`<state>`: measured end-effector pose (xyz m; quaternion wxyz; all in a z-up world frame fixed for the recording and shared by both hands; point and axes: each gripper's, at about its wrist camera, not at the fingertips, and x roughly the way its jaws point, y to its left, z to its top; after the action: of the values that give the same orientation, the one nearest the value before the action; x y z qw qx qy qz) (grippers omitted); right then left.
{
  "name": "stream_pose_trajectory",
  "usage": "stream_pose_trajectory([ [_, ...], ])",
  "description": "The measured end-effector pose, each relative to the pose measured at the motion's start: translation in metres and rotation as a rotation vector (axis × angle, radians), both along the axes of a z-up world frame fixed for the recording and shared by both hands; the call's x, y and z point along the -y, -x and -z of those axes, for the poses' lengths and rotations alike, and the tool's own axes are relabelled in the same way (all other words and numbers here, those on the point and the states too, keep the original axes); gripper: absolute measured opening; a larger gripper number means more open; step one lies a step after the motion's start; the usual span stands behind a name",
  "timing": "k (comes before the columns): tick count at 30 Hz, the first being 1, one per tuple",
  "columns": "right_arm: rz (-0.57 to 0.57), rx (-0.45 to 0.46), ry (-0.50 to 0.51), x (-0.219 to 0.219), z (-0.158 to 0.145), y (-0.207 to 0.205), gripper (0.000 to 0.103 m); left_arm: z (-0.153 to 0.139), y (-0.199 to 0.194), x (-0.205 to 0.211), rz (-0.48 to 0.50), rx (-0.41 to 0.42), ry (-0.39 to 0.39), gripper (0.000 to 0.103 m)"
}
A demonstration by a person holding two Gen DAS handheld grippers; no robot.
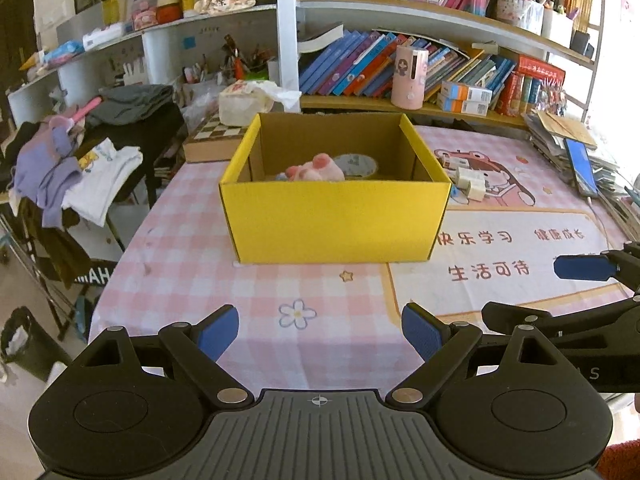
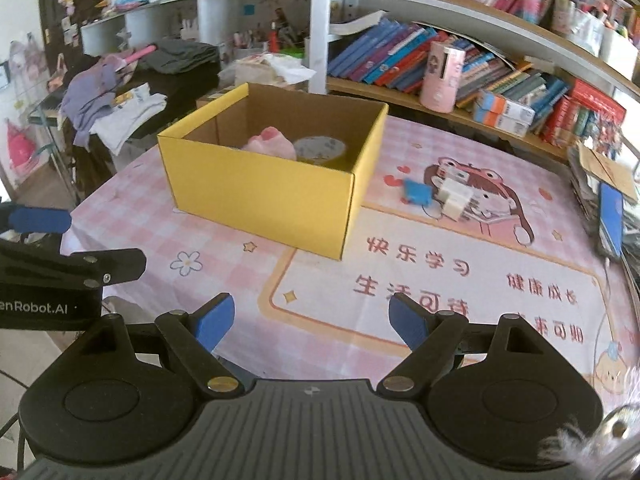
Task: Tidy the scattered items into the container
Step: 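Withdraw both tools from the box back over the table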
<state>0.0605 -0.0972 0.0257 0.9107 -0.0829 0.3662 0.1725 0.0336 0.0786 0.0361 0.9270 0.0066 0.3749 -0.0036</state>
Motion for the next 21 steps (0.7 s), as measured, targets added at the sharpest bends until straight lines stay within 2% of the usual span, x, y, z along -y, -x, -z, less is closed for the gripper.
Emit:
stream_pose_trajectory([
  [5,0.051,-0.002,-0.013,0.007,0.005,0.010,0.087,0.006,0.010,0.003,-0.024,0.003,-0.005,0.091],
  [8,0.067,-0.003,-0.004,0.010,0.008,0.015,0.088,0.008,0.019,0.010,-0.024,0.025,-0.036,0.091],
  [14,0.104,0.005,0.006,0.019,0.009,0.022,0.089,0.010,0.022,0.019,0.020,0.029,-0.049,0.091],
  [21,0.154,-0.012,0.014,0.033,0.012,0.026,0.090,0.018,0.017,0.033,0.075,-0.012,-0.043,0.091],
])
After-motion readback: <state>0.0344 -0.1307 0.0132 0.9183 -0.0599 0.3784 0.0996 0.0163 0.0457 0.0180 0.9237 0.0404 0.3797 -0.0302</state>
